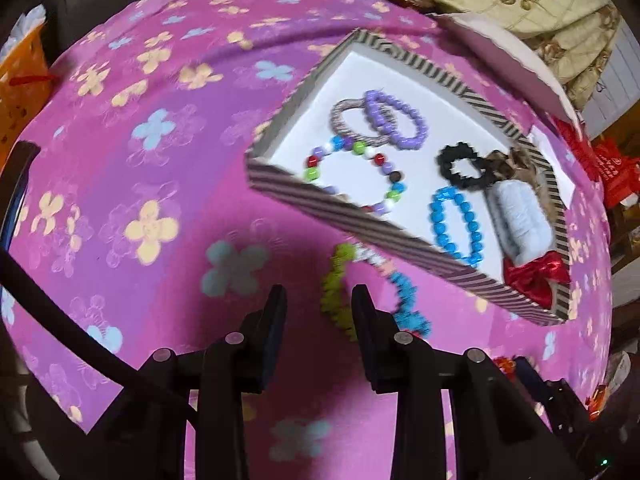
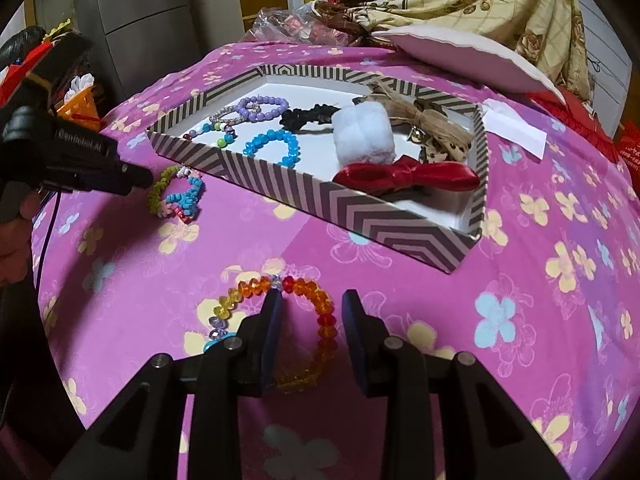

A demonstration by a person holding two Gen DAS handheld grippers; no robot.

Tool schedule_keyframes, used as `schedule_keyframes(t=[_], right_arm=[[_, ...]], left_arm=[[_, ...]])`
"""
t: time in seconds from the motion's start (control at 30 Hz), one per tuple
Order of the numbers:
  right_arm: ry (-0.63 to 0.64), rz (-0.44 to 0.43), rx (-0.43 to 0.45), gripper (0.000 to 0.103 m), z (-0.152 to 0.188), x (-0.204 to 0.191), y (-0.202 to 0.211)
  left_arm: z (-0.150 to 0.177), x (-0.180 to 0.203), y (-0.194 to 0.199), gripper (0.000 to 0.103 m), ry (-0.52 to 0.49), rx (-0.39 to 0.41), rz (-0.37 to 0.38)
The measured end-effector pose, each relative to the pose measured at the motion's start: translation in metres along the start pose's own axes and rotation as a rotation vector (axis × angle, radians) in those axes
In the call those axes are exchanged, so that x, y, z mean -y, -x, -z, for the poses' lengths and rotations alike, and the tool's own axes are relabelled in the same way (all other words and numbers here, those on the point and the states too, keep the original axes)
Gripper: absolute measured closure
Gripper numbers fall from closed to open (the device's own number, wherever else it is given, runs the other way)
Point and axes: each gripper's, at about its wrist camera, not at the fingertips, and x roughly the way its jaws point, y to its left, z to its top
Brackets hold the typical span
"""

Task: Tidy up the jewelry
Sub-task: 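Grasp the green-blue beaded bracelet with the left tool while the right tool grasps the orange bead bracelet, then carry both bracelets into the tray and open both tools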

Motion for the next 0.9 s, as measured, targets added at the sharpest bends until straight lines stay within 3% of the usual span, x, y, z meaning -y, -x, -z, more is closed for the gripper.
schedule_keyframes(t=[0.07,0.17,0.2,0.23,0.27,0.4,0.57,0.9], right_arm=[[0.011,0.003,-0.003,0.073,0.0,-0.001,0.0],[0.045,0.014,-0.011,0.093,-0.001,-0.003,0.0],[0.05,0.008,-0.014,0.093,-0.002,-0.003,0.0],[0.055,0.002,-0.017,0.093,-0.002,-0.003,0.0],[0.056,-0.004,-0.02,0.093,-0.002,-0.003,0.001],[0.032,-0.036,0.021,0.094,-0.009,-0.003,0.02],[0.041,-0.067,0.078,0.094,-0.029,-0.009,0.049],[0.066,-0.081,0.145,0.094,-0.075,-0.012,0.086]], left_arm=[[0.0,0.009,-0.007,0.072,-0.017,-0.013,-0.027],[0.006,0.018,-0.012,0.071,-0.043,0.01,-0.092],[0.007,0.019,-0.014,0.071,-0.053,0.012,-0.112],[0.009,0.021,-0.014,0.074,-0.073,0.024,-0.12],[0.01,0.022,-0.013,0.09,-0.088,0.035,-0.125],[0.008,0.013,-0.004,0.094,-0.085,0.011,-0.002],[0.0,0.008,0.037,0.094,-0.107,0.069,0.073],[-0.029,0.021,0.091,0.094,-0.164,0.171,0.09]])
